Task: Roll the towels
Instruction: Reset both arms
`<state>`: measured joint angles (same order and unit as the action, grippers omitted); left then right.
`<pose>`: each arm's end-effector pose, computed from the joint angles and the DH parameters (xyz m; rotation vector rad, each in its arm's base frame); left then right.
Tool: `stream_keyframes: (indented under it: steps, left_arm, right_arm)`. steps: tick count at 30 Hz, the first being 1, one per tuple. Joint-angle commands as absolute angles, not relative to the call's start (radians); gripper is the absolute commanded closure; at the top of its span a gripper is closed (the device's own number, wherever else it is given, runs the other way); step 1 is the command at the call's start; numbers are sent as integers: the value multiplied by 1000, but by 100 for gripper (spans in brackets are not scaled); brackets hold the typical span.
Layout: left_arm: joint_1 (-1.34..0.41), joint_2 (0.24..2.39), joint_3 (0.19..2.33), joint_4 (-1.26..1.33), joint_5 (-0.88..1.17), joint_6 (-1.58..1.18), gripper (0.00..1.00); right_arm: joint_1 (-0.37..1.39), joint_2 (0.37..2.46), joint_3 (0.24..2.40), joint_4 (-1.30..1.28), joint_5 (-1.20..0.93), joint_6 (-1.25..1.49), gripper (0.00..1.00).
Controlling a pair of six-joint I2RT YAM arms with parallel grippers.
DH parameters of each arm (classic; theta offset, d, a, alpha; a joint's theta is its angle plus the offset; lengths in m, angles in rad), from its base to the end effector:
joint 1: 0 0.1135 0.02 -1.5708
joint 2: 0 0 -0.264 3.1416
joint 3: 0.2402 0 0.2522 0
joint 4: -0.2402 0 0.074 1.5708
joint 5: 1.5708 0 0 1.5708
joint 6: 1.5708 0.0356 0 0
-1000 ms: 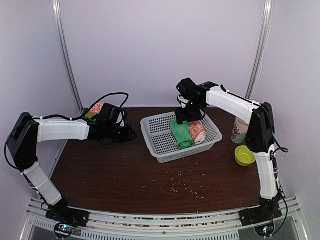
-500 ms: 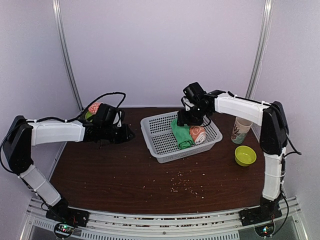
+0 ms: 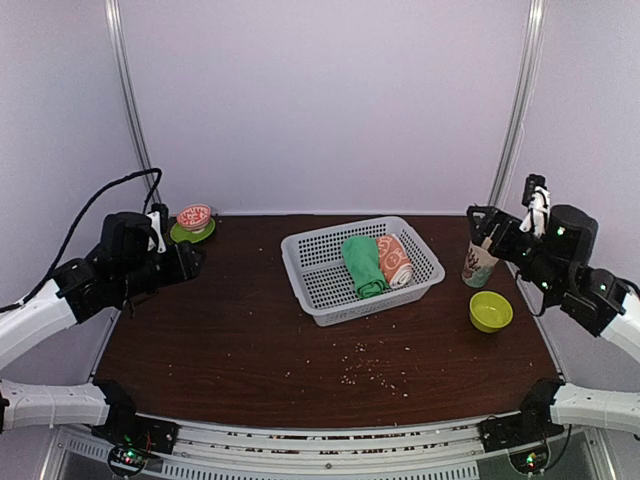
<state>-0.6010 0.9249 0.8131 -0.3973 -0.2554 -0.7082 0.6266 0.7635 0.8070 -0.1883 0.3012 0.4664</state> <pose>0.1749 -0.1090 0.3038 -0.2706 2.0891 -0.5368 0.1506 0.0960 0.3511 0.0877 1.7381 0.5518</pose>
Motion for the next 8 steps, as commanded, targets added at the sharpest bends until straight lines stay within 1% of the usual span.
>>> stream_keyframes:
  steps: [1,2,4,8]
  left_arm:
    - [-593,765,720,-510,-461,-719,31]
    - [-593,727,704,-519,-481,-719,28]
    - [-593,646,677,-528,-516,-709,25]
    - [-592,584,696,-602,-597,-691,18]
  right_arm:
    - [617,618,624,-190,465,530,0]
    - [617,587,607,-195,479,532,0]
    - [615,545,590,-206,510,532,0]
    - [614,514,594,-225,565,523,0]
